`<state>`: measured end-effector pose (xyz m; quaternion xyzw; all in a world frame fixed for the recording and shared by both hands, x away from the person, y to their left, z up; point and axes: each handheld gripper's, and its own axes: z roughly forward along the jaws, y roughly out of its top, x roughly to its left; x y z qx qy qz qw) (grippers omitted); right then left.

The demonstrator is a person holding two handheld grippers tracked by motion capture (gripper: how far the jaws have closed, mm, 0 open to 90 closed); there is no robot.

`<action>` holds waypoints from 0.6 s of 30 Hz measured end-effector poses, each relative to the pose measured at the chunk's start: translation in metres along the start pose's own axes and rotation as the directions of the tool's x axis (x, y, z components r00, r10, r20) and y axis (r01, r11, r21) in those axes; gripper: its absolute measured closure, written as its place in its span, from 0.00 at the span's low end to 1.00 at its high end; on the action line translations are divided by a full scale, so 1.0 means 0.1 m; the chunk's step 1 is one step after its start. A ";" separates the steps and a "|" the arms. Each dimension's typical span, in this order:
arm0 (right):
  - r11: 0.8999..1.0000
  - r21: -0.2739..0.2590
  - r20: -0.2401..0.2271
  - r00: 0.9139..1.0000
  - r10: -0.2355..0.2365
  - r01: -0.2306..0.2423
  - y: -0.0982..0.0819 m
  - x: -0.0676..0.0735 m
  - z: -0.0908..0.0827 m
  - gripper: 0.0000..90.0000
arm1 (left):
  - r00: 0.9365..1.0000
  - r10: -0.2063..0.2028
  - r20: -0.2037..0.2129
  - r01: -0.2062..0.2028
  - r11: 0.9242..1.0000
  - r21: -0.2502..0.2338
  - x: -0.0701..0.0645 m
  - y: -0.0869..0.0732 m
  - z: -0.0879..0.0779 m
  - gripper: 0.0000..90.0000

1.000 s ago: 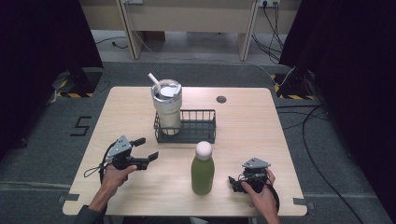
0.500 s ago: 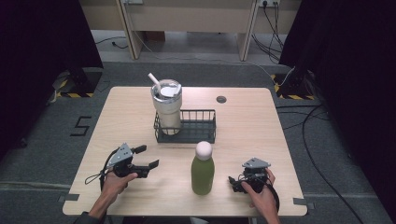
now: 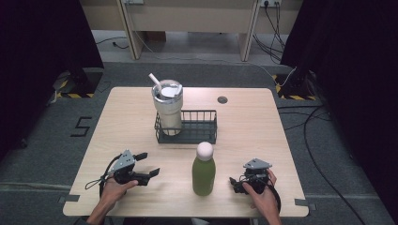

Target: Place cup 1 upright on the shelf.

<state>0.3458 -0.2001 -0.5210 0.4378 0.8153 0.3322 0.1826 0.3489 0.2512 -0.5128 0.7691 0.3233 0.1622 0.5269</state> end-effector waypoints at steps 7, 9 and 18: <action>1.000 0.001 -0.002 1.000 0.002 -0.002 0.00 0.00 0.00 0.00 | 1.000 0.006 0.001 -0.006 0.999 0.052 -0.04 -0.06 -0.02 0.16; 1.000 0.001 -0.002 1.000 0.002 -0.002 0.00 0.00 0.00 0.00 | 1.000 0.015 -0.002 -0.015 0.998 0.069 -0.05 -0.07 -0.03 0.16; 1.000 0.001 -0.002 1.000 0.002 -0.002 0.00 0.00 0.00 0.00 | 0.999 0.045 -0.024 -0.041 0.990 0.133 -0.10 -0.11 -0.08 0.16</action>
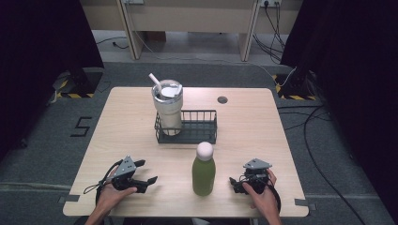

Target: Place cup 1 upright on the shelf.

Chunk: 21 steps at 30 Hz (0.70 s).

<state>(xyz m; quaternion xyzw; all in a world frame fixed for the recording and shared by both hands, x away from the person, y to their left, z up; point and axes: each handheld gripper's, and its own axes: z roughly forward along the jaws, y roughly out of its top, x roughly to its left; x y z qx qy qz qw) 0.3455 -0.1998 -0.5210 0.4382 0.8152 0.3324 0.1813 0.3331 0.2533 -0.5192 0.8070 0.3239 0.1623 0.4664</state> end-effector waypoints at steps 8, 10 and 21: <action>1.000 0.000 0.000 1.000 0.000 0.000 0.00 0.00 0.00 0.00 | 1.000 0.010 -0.002 -0.010 0.997 0.071 -0.05 -0.06 -0.03 0.16; 1.000 0.000 0.000 1.000 0.000 0.000 0.00 0.00 0.00 0.00 | 1.000 0.018 -0.003 -0.017 0.995 0.096 -0.06 -0.06 -0.02 0.16; 1.000 -0.001 0.001 1.000 -0.002 0.002 0.00 0.00 0.00 0.01 | 0.999 0.039 0.007 -0.040 0.983 0.181 -0.10 -0.08 0.00 0.15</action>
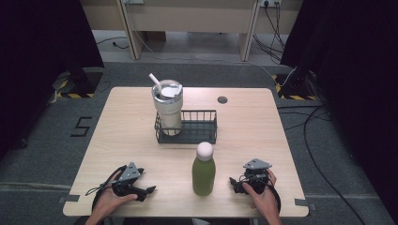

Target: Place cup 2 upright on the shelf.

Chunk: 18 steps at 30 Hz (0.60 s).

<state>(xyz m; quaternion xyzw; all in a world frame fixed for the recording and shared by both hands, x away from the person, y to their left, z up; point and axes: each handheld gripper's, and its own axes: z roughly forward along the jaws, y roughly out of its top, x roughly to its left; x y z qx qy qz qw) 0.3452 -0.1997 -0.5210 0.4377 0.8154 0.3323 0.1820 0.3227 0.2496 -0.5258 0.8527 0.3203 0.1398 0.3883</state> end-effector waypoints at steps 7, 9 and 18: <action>1.000 0.001 -0.003 1.000 0.001 -0.001 0.00 0.00 0.00 0.00 | 1.000 -0.001 -0.001 0.001 1.000 -0.001 0.00 0.00 0.00 0.15; 1.000 -0.003 -0.003 1.000 -0.009 0.009 0.00 0.01 0.00 0.02 | 1.000 0.001 -0.001 -0.001 1.000 0.001 0.00 0.00 0.00 0.15; 0.995 -0.103 -0.001 1.000 -0.018 0.018 -0.02 0.07 -0.18 0.19 | 1.000 0.000 0.000 0.000 1.000 0.001 0.00 0.00 0.00 0.15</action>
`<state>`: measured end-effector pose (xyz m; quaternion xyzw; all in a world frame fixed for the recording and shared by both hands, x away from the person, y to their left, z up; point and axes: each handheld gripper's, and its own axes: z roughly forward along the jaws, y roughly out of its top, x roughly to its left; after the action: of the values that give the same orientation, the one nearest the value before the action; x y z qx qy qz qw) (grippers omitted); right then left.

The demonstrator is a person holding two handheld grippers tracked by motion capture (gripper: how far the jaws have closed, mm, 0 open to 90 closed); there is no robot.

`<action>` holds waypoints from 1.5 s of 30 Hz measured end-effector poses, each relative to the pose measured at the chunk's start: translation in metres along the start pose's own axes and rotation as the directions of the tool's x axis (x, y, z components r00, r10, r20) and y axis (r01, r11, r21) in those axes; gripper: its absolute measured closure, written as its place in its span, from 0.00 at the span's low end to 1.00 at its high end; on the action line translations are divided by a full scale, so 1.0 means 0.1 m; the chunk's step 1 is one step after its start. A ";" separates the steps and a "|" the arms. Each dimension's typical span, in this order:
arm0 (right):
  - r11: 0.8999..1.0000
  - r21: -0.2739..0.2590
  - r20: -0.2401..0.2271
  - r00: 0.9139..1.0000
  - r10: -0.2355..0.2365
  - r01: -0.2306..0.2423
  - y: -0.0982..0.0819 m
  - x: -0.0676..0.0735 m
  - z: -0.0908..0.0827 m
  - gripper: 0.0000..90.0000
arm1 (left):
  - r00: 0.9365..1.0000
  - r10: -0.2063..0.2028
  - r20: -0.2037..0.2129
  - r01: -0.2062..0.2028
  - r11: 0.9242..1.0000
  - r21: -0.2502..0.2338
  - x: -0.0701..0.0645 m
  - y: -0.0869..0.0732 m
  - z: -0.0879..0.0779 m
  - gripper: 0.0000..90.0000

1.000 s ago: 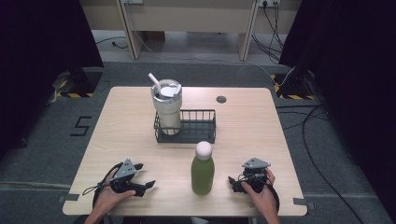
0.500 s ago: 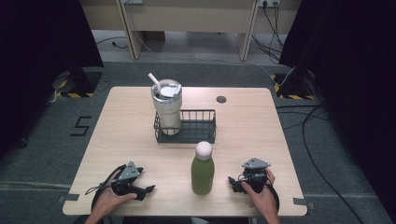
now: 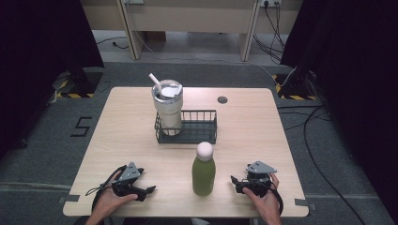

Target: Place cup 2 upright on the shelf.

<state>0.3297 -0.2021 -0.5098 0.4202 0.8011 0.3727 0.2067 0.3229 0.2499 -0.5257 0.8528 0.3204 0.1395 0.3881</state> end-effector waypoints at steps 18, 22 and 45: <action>0.988 -0.132 -0.058 0.995 -0.087 0.079 0.11 0.34 -0.38 0.18 | 1.000 -0.009 -0.004 0.009 1.000 -0.002 0.00 0.00 0.00 0.15; 0.984 -0.150 -0.083 0.991 -0.104 0.090 0.14 0.41 -0.43 0.18 | 1.000 -0.012 -0.005 0.012 1.000 -0.003 0.00 0.00 0.00 0.15; 0.971 -0.216 -0.212 0.966 -0.148 0.101 0.24 0.73 -0.43 0.18 | 1.000 -0.013 -0.008 0.013 1.000 -0.004 0.00 0.00 0.00 0.15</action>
<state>0.2736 -0.1514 -0.4655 0.3004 0.8020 0.4842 0.1791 0.3234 0.2501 -0.5259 0.8494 0.3273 0.1409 0.3894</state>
